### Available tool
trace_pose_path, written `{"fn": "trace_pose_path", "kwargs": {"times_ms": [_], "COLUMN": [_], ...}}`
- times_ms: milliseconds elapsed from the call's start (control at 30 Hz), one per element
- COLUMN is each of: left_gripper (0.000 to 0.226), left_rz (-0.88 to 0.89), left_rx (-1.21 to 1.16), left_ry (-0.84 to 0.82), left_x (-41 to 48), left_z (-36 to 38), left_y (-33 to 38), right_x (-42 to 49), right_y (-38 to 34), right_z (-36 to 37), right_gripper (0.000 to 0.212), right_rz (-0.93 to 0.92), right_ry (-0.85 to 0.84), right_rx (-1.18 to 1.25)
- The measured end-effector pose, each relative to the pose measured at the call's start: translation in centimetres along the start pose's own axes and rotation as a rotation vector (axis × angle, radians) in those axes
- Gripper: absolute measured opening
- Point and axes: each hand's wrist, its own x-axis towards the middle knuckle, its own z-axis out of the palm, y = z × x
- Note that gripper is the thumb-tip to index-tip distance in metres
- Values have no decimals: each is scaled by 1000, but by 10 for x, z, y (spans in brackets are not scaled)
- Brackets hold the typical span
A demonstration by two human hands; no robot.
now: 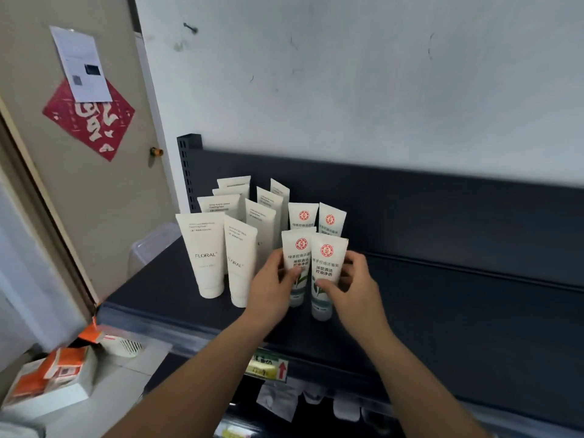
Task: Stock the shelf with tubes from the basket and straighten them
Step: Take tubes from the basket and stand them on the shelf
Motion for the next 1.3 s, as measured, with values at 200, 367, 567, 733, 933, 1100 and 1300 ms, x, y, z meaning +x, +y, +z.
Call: {"fn": "trace_pose_path", "kwargs": {"times_ms": [200,367,567,733,933,1100,1300], "left_gripper": [28,26,33,53,57,49,63], "left_rz": [-18,-34,-187,-147,-18,105,168], "left_rx": [61,88,190,362,623,746,894], "left_ry": [61,160,-2,-181,-445,-480,-380], "left_x": [25,31,26,6,-32,-64,-85], "left_z": [7,22,20,1,-39,-77,-150], "left_y": [5,7,-2,-8,-8,-11,-30], "right_x": [26,46,49,34,-3,-30,-61], "right_y": [17,17,12,-1,-16,-30,-64], "right_z": [10,20,17,2,30,59,110], "right_gripper": [34,34,36,54,34,67,75], "right_rz": [0,34,167,378,298,193,130], "right_ry": [58,101,37,-292,-434,-495,-531], "right_rx": [-58,-99,-101,-535,-799,-976,-1042]}}
